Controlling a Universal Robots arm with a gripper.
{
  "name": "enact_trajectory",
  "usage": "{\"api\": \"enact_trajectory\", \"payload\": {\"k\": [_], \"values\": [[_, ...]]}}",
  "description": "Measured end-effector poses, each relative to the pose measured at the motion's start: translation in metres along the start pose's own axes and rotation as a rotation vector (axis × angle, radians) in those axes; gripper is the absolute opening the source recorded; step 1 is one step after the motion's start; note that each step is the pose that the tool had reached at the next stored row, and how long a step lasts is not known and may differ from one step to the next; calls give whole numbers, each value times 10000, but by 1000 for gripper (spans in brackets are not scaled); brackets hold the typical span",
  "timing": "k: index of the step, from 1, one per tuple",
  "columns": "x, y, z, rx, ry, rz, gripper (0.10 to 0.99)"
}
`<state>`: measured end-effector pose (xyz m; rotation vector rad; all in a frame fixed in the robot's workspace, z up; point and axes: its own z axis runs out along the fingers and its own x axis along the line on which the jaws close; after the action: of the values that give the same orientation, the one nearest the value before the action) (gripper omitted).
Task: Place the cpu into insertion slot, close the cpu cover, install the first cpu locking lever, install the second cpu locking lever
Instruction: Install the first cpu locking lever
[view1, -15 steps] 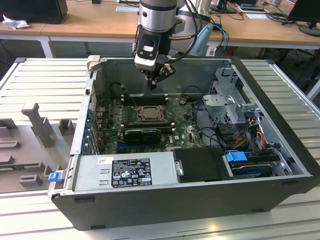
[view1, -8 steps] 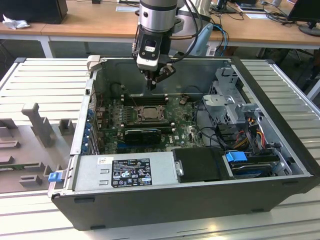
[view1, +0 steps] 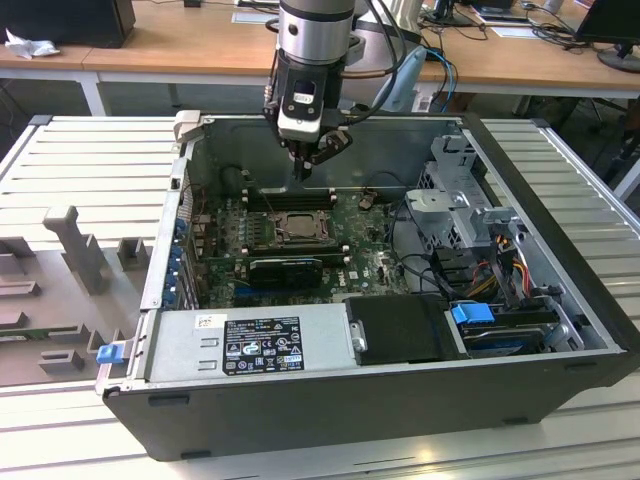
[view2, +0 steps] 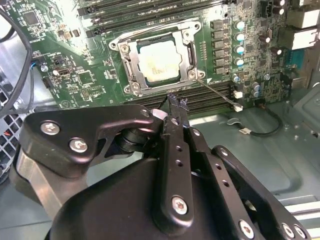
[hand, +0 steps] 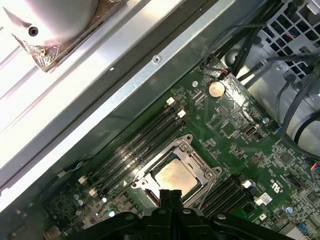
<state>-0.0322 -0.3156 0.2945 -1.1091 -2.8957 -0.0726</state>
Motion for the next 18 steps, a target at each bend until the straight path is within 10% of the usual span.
{"api": "enact_trajectory", "payload": {"k": [18], "values": [[0,0,0,42,23,-775,106]]}}
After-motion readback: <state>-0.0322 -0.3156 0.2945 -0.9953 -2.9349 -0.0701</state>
